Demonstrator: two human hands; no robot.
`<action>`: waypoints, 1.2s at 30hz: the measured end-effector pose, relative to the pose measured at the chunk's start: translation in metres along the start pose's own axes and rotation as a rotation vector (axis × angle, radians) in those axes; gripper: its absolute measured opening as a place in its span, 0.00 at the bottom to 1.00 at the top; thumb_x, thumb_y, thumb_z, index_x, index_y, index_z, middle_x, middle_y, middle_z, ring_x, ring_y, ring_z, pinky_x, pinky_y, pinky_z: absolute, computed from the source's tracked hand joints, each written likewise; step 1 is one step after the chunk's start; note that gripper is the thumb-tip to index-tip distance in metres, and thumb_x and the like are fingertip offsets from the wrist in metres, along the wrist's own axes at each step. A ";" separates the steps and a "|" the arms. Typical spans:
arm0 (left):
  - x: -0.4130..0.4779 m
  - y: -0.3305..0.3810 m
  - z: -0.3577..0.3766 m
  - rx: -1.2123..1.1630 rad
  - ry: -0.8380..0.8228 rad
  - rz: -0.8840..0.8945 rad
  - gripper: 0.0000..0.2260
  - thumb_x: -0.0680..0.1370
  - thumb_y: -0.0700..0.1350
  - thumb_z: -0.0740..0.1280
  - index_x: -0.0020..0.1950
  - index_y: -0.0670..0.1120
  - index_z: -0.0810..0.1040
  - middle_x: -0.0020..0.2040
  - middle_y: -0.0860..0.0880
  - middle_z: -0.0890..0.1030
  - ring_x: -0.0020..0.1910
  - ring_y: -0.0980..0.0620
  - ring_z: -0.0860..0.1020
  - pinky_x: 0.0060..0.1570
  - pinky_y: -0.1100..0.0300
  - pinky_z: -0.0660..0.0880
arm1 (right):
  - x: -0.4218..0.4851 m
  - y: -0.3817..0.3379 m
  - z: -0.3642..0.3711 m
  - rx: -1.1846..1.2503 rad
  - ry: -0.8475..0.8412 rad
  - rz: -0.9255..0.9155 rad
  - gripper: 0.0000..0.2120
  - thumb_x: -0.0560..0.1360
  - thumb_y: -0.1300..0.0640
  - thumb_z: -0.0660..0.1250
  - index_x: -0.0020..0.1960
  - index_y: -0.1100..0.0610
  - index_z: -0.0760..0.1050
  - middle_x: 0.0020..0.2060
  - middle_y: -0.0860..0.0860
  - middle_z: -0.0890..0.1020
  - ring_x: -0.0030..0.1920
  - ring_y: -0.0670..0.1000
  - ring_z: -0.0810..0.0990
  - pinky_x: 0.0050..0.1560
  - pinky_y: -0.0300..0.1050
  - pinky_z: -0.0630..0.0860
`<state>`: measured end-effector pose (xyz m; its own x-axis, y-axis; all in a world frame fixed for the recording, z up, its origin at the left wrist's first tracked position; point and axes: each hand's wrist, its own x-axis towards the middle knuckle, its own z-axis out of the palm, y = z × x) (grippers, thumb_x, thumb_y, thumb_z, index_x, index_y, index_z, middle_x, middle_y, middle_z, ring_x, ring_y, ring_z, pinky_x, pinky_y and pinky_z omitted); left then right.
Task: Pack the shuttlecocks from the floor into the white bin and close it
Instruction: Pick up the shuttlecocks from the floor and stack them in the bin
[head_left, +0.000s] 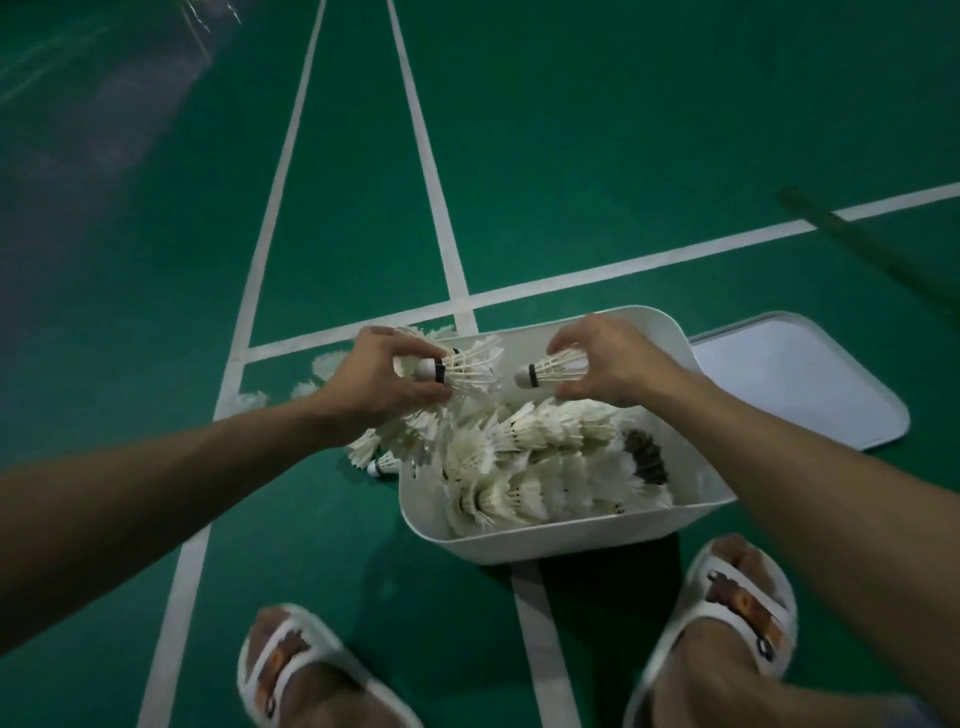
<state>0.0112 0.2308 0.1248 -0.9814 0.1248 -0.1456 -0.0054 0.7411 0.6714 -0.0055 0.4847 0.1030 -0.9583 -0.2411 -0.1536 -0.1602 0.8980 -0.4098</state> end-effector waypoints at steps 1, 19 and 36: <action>0.000 -0.001 0.003 0.014 -0.011 -0.010 0.17 0.65 0.47 0.78 0.52 0.52 0.82 0.63 0.46 0.70 0.60 0.50 0.71 0.66 0.50 0.70 | 0.000 0.004 0.005 -0.004 -0.016 -0.010 0.24 0.67 0.48 0.77 0.62 0.48 0.76 0.56 0.49 0.75 0.59 0.52 0.73 0.58 0.48 0.71; 0.017 -0.028 -0.006 0.052 0.004 -0.006 0.19 0.67 0.45 0.77 0.57 0.48 0.81 0.64 0.47 0.70 0.62 0.51 0.69 0.67 0.56 0.64 | 0.011 -0.039 0.096 -0.093 -0.164 -0.069 0.36 0.65 0.42 0.77 0.67 0.54 0.71 0.59 0.54 0.74 0.58 0.57 0.76 0.58 0.50 0.75; 0.013 -0.034 -0.005 0.048 -0.007 -0.013 0.19 0.67 0.47 0.78 0.57 0.52 0.80 0.65 0.48 0.65 0.62 0.53 0.65 0.64 0.62 0.59 | 0.021 -0.045 0.099 -0.019 -0.207 -0.131 0.35 0.66 0.47 0.78 0.70 0.50 0.71 0.61 0.51 0.77 0.61 0.52 0.75 0.61 0.43 0.70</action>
<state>-0.0019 0.2038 0.1044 -0.9800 0.1193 -0.1594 -0.0088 0.7737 0.6335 0.0045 0.4032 0.0292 -0.8603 -0.4244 -0.2823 -0.2861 0.8604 -0.4217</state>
